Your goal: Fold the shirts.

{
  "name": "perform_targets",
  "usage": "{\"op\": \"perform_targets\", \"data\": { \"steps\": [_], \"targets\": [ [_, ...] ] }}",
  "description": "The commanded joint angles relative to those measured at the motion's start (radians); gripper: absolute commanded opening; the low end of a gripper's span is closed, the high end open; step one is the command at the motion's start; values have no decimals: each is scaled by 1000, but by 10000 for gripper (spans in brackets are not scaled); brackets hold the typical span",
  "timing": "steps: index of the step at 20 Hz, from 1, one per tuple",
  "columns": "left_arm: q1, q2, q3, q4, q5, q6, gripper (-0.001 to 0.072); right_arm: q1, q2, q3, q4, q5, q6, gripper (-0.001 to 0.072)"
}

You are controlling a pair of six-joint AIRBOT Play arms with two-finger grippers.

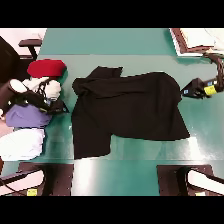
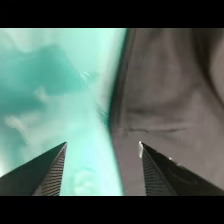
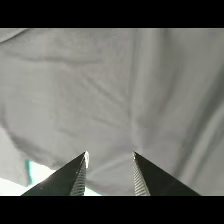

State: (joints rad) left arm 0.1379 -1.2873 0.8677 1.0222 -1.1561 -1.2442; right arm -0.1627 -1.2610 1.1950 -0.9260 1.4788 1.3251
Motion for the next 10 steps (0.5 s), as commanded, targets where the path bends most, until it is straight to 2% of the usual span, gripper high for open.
{"op": "perform_targets", "data": {
  "steps": [1,5,8,10],
  "targets": [
    [5,13,-146,-147,102,85,537,-52,101,-159,65,-44,-11,341],
    [-2,12,-164,-186,135,93,536,-77,154,-200,63,-62,-11,340],
    [-93,12,-164,-180,192,92,535,-77,176,-221,61,-66,-10,341],
    [-147,12,-161,-180,184,90,222,-78,177,-232,51,-52,-10,341]
  ]
}}
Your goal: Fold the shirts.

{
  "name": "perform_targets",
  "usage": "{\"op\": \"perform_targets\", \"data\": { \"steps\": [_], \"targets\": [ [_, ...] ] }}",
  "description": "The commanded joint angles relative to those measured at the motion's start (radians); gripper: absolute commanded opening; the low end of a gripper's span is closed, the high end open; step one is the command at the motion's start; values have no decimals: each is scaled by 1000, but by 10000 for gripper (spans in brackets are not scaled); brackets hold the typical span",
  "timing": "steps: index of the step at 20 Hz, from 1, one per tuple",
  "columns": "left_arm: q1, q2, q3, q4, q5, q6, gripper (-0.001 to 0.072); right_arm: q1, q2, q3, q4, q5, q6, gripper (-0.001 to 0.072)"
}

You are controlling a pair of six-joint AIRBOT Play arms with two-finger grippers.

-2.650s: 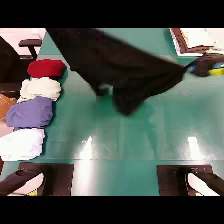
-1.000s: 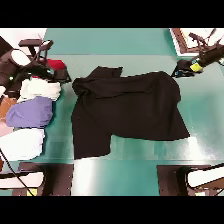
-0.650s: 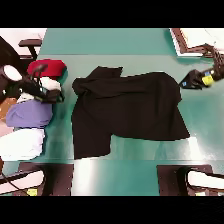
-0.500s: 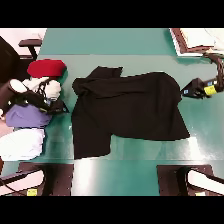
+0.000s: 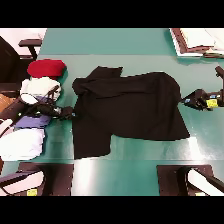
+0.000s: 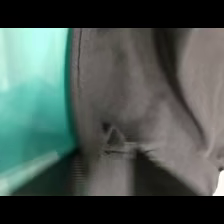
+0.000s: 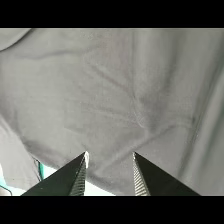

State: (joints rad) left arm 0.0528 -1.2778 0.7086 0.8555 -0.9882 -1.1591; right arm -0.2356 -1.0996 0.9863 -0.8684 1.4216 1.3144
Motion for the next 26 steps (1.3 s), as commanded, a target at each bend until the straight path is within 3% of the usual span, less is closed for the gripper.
{"op": "perform_targets", "data": {
  "steps": [1,2,7,9,10,11,15,18,22,23,24,25,26],
  "targets": [
    [-67,3,7,-15,-3,4,103,-5,16,-24,-42,23,0,341],
    [-66,3,26,-10,-31,4,25,-5,16,-24,-99,43,4,340],
    [-64,86,125,46,-87,-19,23,-35,14,-26,-410,118,99,341],
    [-64,122,129,51,-94,-18,24,-119,15,-61,-406,124,100,358],
    [-64,128,128,53,-99,-18,24,-175,15,-105,-406,124,100,430],
    [-64,128,128,53,-106,-19,24,-227,15,-158,-406,121,100,454],
    [-64,128,128,50,-101,-19,24,-385,15,-367,-342,17,66,449],
    [-64,128,128,49,-101,-23,24,-395,15,-462,-239,-104,45,446],
    [-64,128,128,45,-102,-22,24,-304,15,-487,-141,-265,40,363],
    [-64,128,128,45,-104,-23,24,-280,15,-487,-117,-296,36,294],
    [-64,128,129,43,-104,-23,24,-246,15,-482,-114,-321,34,123],
    [-64,128,131,28,-103,-25,23,-211,15,-469,-119,-326,20,14],
    [-64,130,145,27,-106,-44,23,-176,15,-441,-121,-316,3,17]
  ]
}}
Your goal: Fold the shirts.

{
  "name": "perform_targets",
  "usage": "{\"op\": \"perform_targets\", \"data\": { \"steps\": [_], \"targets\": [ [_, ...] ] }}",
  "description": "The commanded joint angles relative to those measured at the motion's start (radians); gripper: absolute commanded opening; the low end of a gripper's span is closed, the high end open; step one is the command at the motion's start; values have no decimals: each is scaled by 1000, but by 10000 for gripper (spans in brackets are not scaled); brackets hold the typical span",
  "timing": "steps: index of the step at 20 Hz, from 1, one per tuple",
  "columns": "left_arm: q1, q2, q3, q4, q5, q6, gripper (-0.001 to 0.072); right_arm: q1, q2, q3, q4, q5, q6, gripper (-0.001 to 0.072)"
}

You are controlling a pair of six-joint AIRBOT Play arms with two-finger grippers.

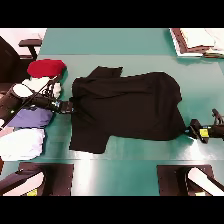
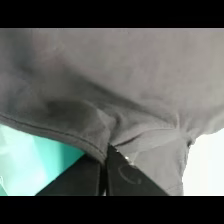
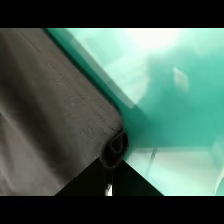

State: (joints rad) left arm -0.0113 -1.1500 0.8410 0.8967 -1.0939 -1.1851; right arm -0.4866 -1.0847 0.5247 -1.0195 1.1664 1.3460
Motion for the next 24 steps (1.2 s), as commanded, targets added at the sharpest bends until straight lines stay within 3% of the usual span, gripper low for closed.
{"op": "perform_targets", "data": {
  "steps": [1,4,8,16,20,24],
  "targets": [
    [0,19,35,-13,-2,-24,23,109,6,69,30,-34,-31,16],
    [0,129,187,-11,-13,-51,23,176,94,280,30,33,-31,16],
    [0,270,553,-10,-14,-73,23,205,225,704,30,103,-26,16],
    [0,317,1242,-2,-47,-178,23,101,256,1432,3,278,47,15],
    [0,317,1340,55,-34,-209,22,57,185,1662,-111,413,127,15],
    [0,309,1149,189,-93,-257,24,58,151,1591,-98,439,140,14]
  ]
}}
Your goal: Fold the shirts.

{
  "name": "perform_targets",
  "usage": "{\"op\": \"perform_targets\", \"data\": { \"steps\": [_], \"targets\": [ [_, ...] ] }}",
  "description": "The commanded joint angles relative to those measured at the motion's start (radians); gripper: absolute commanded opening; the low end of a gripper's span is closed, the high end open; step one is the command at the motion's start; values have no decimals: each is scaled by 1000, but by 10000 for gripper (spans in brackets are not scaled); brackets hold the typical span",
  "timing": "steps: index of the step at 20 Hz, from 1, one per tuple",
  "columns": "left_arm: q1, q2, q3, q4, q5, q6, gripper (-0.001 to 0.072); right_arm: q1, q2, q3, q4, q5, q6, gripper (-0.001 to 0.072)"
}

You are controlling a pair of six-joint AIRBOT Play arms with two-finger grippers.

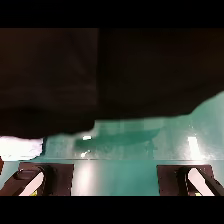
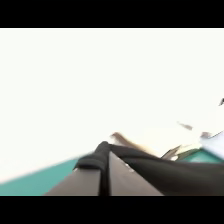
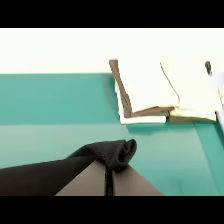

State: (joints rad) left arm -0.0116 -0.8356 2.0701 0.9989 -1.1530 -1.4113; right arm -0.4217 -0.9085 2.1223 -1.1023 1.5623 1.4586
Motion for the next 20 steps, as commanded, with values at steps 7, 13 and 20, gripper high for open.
{"op": "perform_targets", "data": {
  "steps": [7,13,20],
  "targets": [
    [0,-286,-544,86,-56,-29,25,240,-297,-382,-189,113,37,15],
    [0,-665,-600,49,37,-21,25,339,-667,-466,-202,16,24,14],
    [12,-782,-512,50,172,6,24,332,-893,-194,-79,-67,-8,15]
  ]
}}
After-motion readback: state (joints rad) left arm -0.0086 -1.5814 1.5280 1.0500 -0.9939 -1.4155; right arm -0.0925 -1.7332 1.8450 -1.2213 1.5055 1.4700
